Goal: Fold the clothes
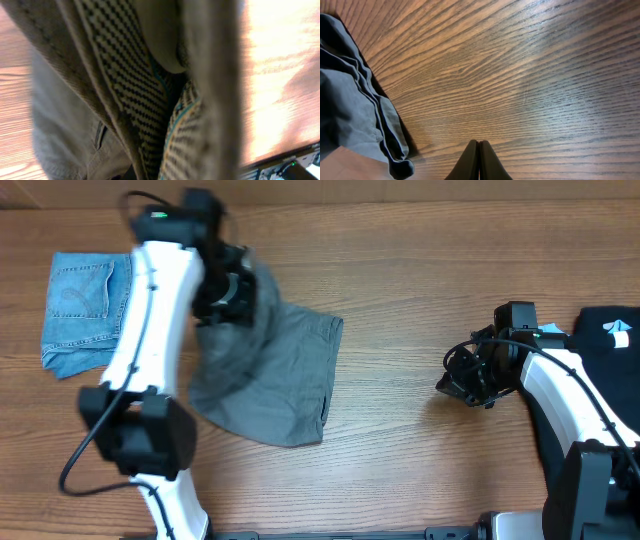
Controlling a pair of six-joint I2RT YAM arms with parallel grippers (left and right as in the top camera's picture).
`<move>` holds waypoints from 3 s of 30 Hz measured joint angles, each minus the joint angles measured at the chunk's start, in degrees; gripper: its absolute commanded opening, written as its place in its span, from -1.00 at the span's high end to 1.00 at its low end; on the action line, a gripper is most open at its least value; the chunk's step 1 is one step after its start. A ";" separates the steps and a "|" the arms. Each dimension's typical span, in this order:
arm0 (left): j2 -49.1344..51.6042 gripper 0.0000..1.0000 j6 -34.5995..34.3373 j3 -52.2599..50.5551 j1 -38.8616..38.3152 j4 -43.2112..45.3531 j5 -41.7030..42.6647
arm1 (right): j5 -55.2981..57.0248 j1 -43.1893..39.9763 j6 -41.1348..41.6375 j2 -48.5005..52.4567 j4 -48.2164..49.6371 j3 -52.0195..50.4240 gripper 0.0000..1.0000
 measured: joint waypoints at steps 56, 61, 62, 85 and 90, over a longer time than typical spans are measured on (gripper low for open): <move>7.85 -1.00 -17.49 1.29 -30.23 3.06 -23.32 | -1.79 -14.03 -3.08 -8.09 -0.98 1.25 0.45; 7.85 -1.00 -24.68 1.18 -34.88 6.38 -25.03 | -1.95 -15.78 -4.07 -8.09 -1.38 1.25 0.45; 7.85 -1.00 -24.74 1.18 -35.82 7.17 -24.37 | -1.97 -15.78 -4.22 -8.09 -1.40 1.25 0.46; 14.78 -1.00 -37.40 -8.52 -37.44 10.21 -39.47 | -2.36 -15.78 -4.50 -8.09 -1.57 1.27 0.46; 18.73 -0.66 -36.96 -8.15 -37.46 10.03 -39.69 | -2.38 -15.78 -4.52 -8.09 -1.62 1.27 0.46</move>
